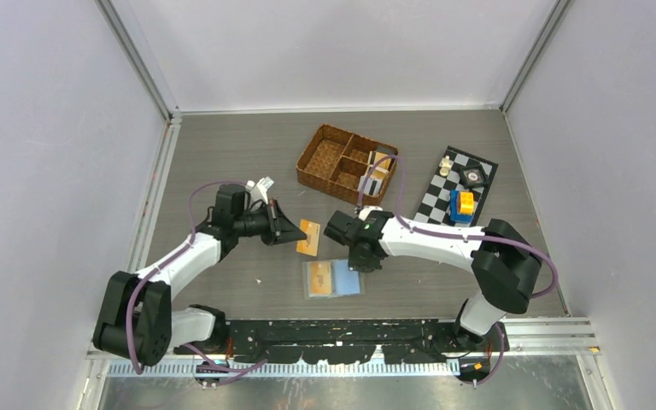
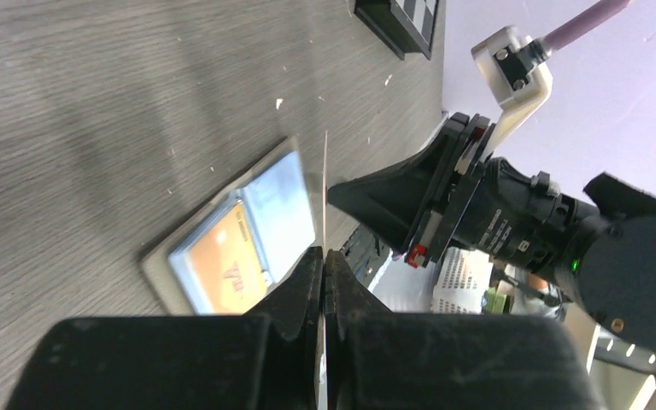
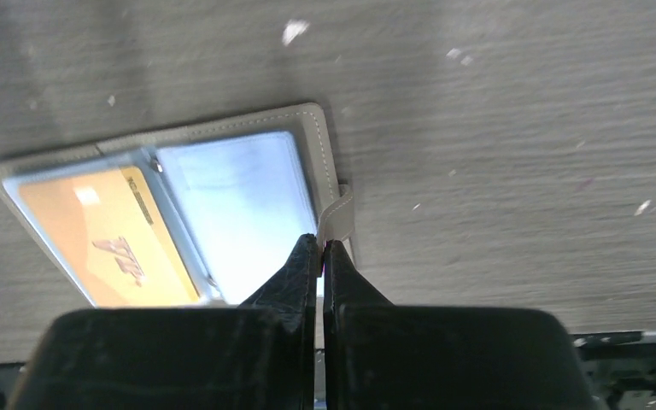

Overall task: Put the credit cards into the card holder
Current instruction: Insert the credit card into the card holder.

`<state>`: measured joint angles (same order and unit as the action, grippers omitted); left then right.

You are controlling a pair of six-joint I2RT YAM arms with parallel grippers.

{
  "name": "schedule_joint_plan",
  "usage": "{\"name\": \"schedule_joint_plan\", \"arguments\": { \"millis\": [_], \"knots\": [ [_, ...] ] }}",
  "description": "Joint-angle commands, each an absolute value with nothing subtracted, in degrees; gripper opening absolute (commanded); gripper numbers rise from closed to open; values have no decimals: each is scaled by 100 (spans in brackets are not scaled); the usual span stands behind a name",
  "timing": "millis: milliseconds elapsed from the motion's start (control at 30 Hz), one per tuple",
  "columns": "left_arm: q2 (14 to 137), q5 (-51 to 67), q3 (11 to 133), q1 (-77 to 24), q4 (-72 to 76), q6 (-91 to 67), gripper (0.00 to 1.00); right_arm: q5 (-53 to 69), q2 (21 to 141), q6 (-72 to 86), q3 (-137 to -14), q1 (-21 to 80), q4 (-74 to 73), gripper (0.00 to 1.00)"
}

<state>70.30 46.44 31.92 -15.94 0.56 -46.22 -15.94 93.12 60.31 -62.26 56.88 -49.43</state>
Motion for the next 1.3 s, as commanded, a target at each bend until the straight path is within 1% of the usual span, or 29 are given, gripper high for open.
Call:
{"name": "schedule_joint_plan", "arguments": {
  "millis": [0,133,300,500,700,1000,1267],
  "knots": [
    [7026,5017,3179,-1722,121,-4366,0,-1650,9124,7093,-6274,6014,-4627,0],
    [6899,4749,2762,-2018,217,-4413,0,-1703,8943,7444,-5876,6055,-4327,0],
    [6651,4272,2216,-2466,528,-4761,0,-1909,8445,7699,-5453,6064,-4123,0],
    [6466,3664,1634,-2968,1138,-5272,0,-1949,8217,7634,-5293,6060,-4069,0],
    [6454,3412,1487,-3052,1311,-5385,0,-1890,8094,7644,-5083,6060,-3877,0],
    [6879,3420,1429,-3180,1865,-5496,0,-1889,8056,7660,-5022,6061,-3823,0],
    [7062,3338,1337,-3210,2076,-5482,0,-1873,8107,7654,-5036,6064,-3823,0]
  ]
}}
